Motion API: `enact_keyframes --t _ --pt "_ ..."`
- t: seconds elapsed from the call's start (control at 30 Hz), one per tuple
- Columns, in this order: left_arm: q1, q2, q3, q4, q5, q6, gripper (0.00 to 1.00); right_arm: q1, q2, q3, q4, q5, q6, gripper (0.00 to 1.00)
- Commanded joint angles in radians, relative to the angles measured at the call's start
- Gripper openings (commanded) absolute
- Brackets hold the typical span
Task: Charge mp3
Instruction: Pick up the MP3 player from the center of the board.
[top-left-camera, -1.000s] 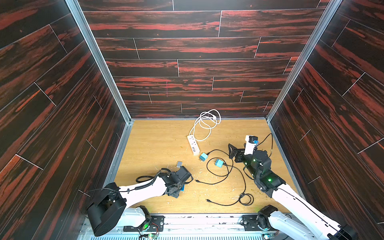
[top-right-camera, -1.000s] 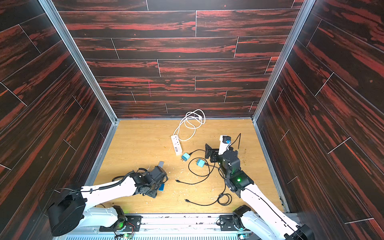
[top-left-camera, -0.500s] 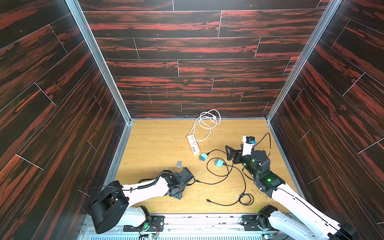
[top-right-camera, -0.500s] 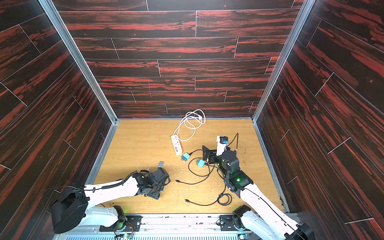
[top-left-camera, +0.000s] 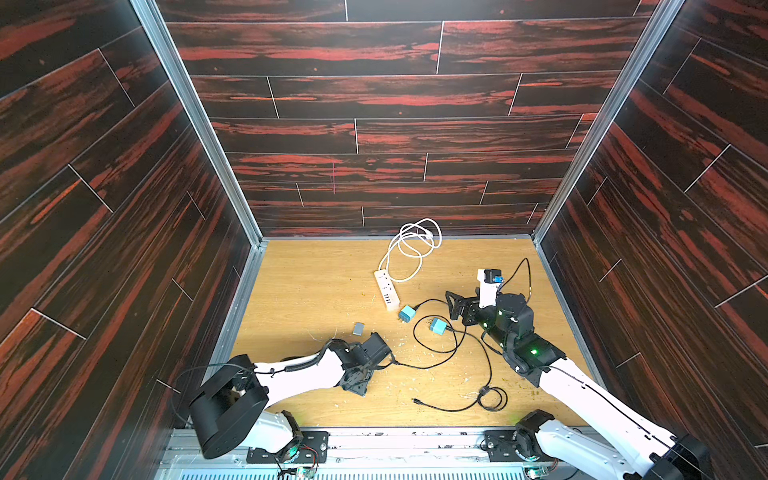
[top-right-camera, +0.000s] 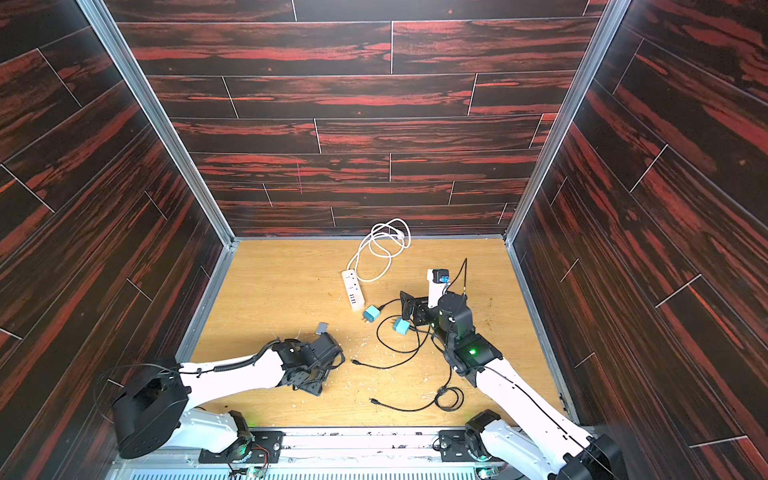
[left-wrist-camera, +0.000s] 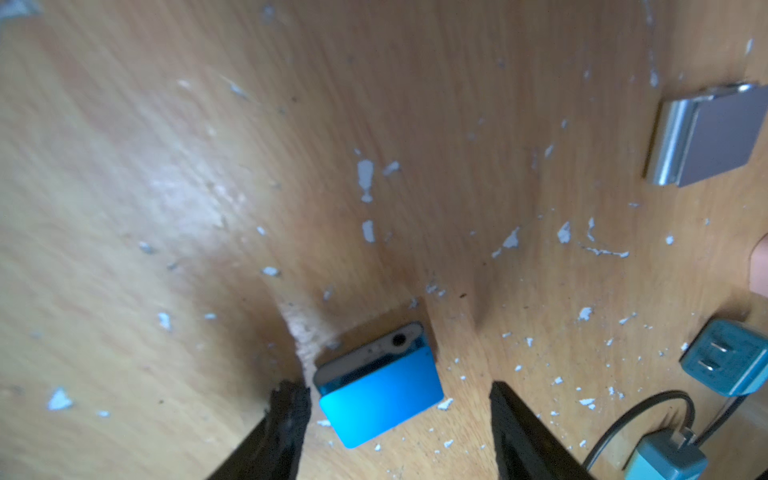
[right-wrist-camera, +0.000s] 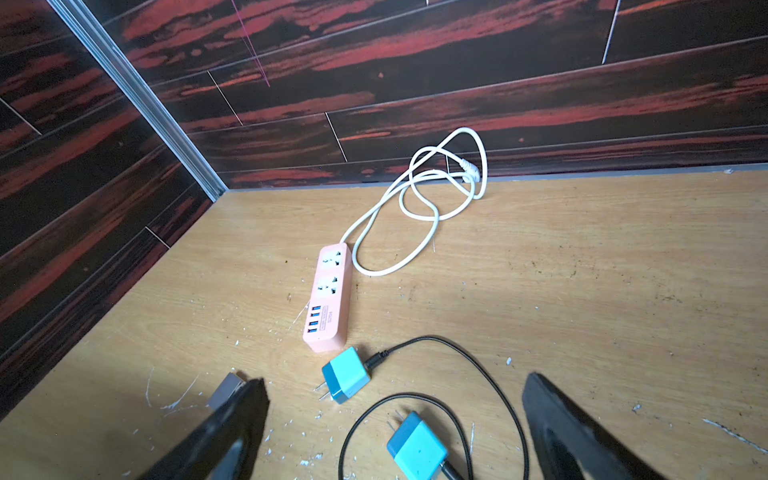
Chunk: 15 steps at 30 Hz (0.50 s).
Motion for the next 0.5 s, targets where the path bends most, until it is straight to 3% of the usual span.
enact_keyframes --t 0.0,0.23,0.47 --pt "-0.003 0.045 0.012 -0.032 0.012 0.019 0.70 0.006 0.018 0.040 -0.040 -0.022 -0.010 0.98" --pt "0.007 0.049 0.021 -0.083 -0.006 0.046 0.68 0.006 0.047 0.072 -0.082 -0.054 -0.008 0.98" --pt "0.025 0.063 0.010 -0.083 -0.007 0.074 0.59 0.007 0.071 0.093 -0.110 -0.079 -0.008 0.98"
